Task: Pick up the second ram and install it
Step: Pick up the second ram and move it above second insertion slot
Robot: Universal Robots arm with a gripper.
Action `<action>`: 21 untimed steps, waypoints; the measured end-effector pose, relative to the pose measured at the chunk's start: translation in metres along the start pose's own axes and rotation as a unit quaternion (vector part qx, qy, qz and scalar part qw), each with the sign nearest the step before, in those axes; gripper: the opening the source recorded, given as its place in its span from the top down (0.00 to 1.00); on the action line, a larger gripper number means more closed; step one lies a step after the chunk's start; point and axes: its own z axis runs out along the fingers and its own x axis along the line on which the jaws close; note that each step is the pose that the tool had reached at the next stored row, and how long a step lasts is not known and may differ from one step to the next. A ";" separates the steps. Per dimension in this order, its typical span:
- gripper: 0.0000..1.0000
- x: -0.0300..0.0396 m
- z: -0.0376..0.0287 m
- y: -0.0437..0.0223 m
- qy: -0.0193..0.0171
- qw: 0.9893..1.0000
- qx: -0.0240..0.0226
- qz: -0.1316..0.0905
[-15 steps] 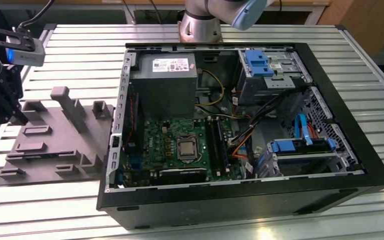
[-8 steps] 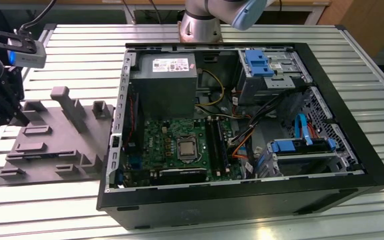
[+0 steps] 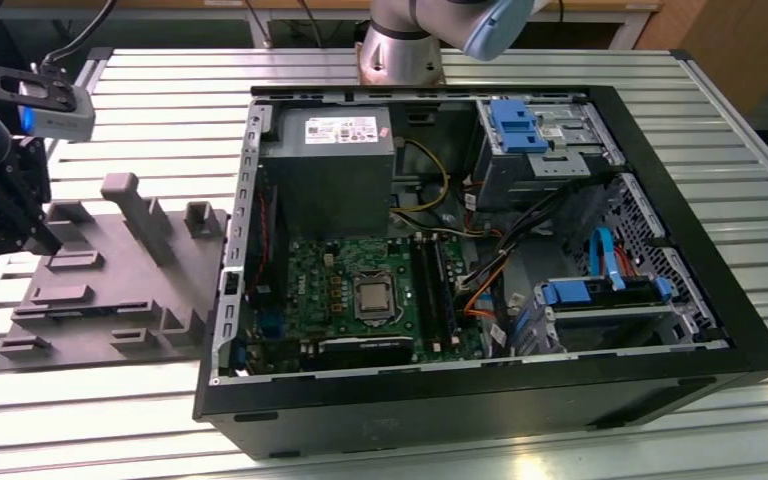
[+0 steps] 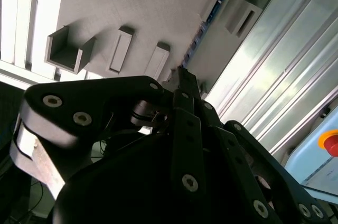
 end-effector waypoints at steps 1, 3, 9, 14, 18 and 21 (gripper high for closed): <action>0.89 0.0000 0.0006 -0.0001 0.000 1.000 0.000 0.000; 0.89 0.0000 0.0016 -0.0001 0.000 1.000 0.000 0.000; 0.89 0.0001 0.0054 -0.0003 0.000 1.000 0.000 0.000; 0.89 0.0002 0.0089 -0.0004 0.000 1.000 0.000 0.000; 0.89 0.0004 0.0117 -0.0006 0.000 1.000 0.000 0.000; 0.89 0.0005 0.0143 -0.0007 0.000 1.000 0.000 0.000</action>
